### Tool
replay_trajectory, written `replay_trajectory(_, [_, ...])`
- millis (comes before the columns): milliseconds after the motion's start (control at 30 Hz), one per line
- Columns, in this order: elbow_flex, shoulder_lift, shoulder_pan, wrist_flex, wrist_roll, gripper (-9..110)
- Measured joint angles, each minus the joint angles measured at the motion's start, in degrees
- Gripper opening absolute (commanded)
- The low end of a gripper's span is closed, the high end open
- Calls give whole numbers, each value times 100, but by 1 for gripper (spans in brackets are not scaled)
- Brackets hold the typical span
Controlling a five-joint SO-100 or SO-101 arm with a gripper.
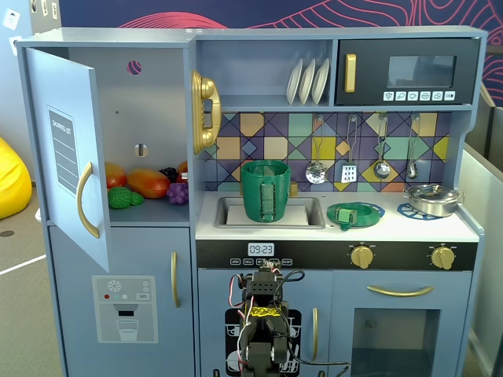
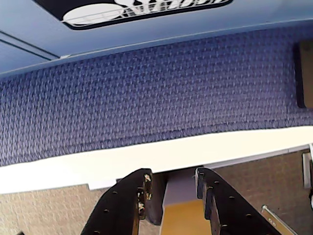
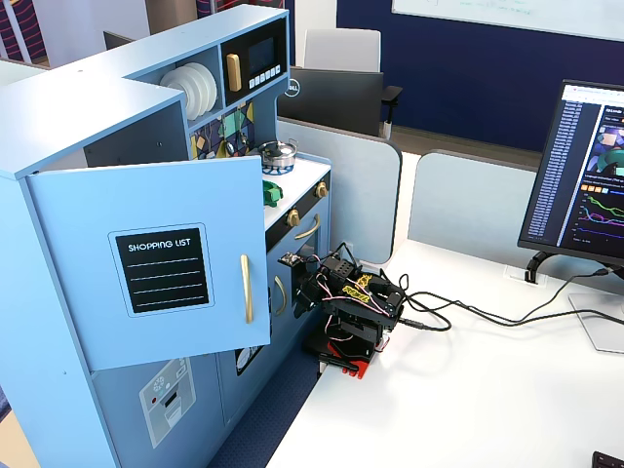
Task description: Pick up the lid from the counter and put it on the green recipient
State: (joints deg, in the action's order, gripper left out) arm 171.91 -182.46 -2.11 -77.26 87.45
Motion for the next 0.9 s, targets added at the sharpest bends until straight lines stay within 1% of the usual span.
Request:
replay_trajectory(133, [-18, 44, -492, 378, 18, 0])
replay_trajectory(300, [-835, 791, -967, 1925, 290, 0])
replay_trajectory(500, [-2259, 1951, -1644, 3401, 756, 0])
replay_trajectory(633, [-2566, 2188, -2153, 4465, 984, 13])
replay_trajectory(800, [-2575, 2294, -2777, 5713, 1002, 34])
replay_trajectory(900, [-2575, 2443, -3041, 6302, 888, 39])
